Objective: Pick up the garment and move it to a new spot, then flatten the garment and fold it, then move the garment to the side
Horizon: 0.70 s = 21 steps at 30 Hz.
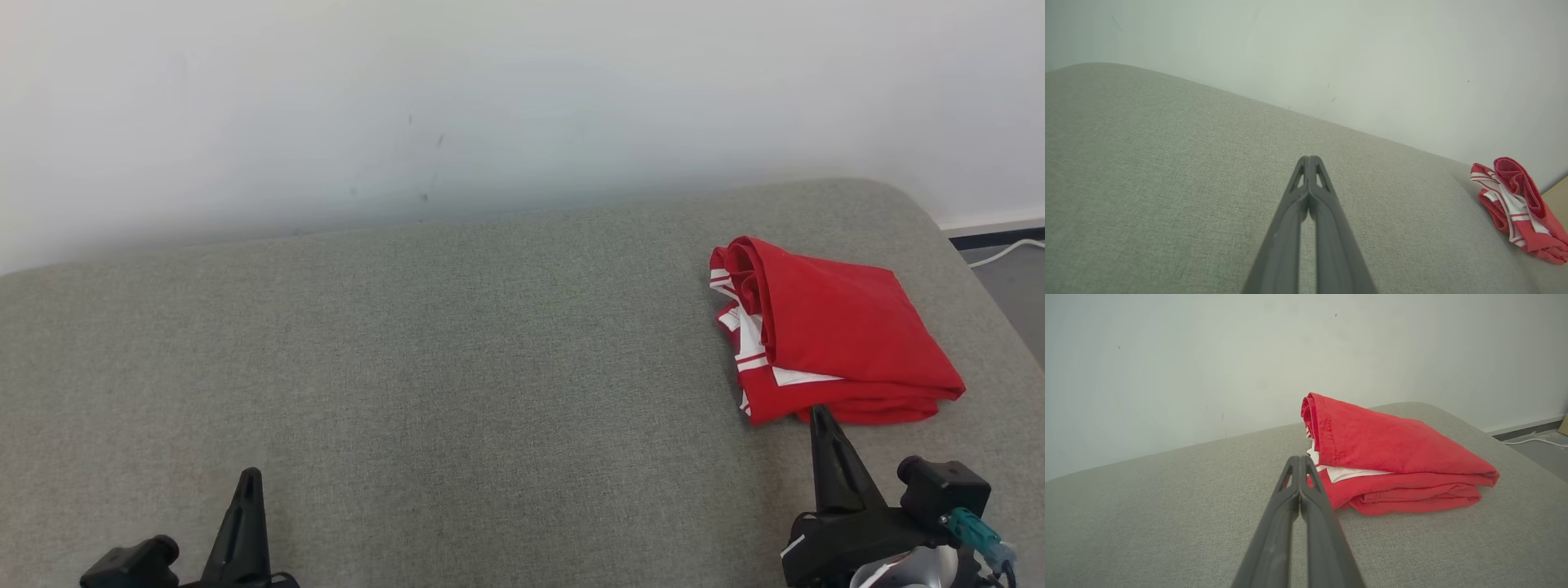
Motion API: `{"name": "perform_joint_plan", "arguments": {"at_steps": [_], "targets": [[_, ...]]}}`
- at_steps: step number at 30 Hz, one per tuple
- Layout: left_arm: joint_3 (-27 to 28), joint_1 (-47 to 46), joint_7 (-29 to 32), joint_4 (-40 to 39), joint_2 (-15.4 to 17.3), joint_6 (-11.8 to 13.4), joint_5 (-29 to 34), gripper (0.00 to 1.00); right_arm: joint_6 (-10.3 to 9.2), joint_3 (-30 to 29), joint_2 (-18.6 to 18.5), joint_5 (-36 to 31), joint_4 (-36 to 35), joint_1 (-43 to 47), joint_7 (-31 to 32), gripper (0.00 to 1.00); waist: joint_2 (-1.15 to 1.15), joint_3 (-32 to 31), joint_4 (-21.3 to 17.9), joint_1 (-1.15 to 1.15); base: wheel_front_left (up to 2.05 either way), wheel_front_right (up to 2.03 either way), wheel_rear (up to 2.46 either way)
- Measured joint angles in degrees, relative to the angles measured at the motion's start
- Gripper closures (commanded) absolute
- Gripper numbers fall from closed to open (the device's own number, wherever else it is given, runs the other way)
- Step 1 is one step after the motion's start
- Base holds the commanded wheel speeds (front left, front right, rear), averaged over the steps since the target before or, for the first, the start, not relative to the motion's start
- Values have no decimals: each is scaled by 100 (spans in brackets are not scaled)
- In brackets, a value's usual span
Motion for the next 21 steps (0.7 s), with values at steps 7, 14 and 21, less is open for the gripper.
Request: {"name": "perform_joint_plan", "arguments": {"at_steps": [7,14,21], "targets": [[125,-21,152,75,-29,-59,-617,100,68,-79,5,660,57,-27,176,100,0,1,4,0,0,0,0],[241,-63,261,149,-56,-160,-1101,100,151,-159,13,1257,97,-40,328,100,0,1,8,0,0,0,0],[356,-104,406,225,-79,-256,-1679,100,210,-237,23,1818,134,-58,459,100,0,3,12,0,0,0,0]]}}
